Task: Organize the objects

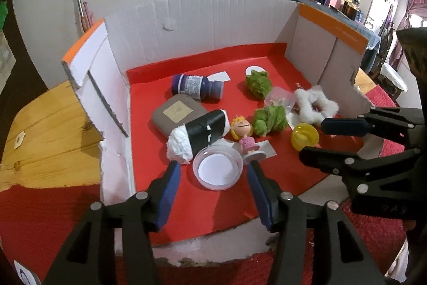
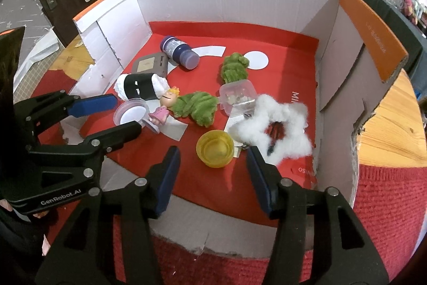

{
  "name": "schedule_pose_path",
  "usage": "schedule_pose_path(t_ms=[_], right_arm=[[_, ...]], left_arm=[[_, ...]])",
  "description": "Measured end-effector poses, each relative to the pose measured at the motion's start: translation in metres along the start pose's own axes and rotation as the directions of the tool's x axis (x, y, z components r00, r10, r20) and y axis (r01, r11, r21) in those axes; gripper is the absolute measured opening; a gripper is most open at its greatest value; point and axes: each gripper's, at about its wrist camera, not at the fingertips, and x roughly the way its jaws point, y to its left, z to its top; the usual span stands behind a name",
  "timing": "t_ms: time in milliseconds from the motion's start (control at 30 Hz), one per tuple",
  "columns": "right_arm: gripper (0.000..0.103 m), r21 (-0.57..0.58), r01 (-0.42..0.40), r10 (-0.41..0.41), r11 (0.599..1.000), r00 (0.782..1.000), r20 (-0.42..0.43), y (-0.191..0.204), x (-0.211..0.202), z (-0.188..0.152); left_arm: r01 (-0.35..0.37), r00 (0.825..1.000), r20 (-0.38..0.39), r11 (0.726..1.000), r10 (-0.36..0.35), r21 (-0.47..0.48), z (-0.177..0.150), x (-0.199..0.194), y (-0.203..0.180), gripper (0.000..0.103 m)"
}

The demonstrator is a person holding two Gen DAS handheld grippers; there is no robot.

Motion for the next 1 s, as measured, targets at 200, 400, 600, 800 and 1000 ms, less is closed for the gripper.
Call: schedule_pose_path(t_ms=[200,400,600,800,1000], right_arm=[[0.051,0.021,-0.006,0.006,1.000,1.000,0.028,-0.003,-0.010,-0.001],[0.055,0.050,-0.017,0.014,0.999,0.998,0.065,-0.001,-0.023,-0.010],[0.060,0.085,0.020,-0.030,0.996,0.992,0.119,0.005,-0.036,-0.026],[0.069,0.119,0.099,-0.122,0.988,0.972,0.202,0.007,-0.047,-0.038],[0.074,0.169,0.137,-0.181,0.976,0.943,0.280,0.009,-0.056,-0.049]], left_arm=[[-0.010,1.000,0.012,1.000,0.011,-0.023,-0.005,-0.005,0.003,0.060],[-0.024,0.999,0.043,0.999,0.026,-0.047,-0.009,-0.012,0.004,0.065],[-0.057,0.994,0.092,0.995,0.064,-0.077,-0.012,-0.022,0.006,0.072],[-0.102,0.983,0.138,0.988,0.118,-0.120,-0.017,-0.030,0.006,0.075],[-0.126,0.971,0.180,0.976,0.158,-0.176,-0.022,-0.038,0.008,0.080]])
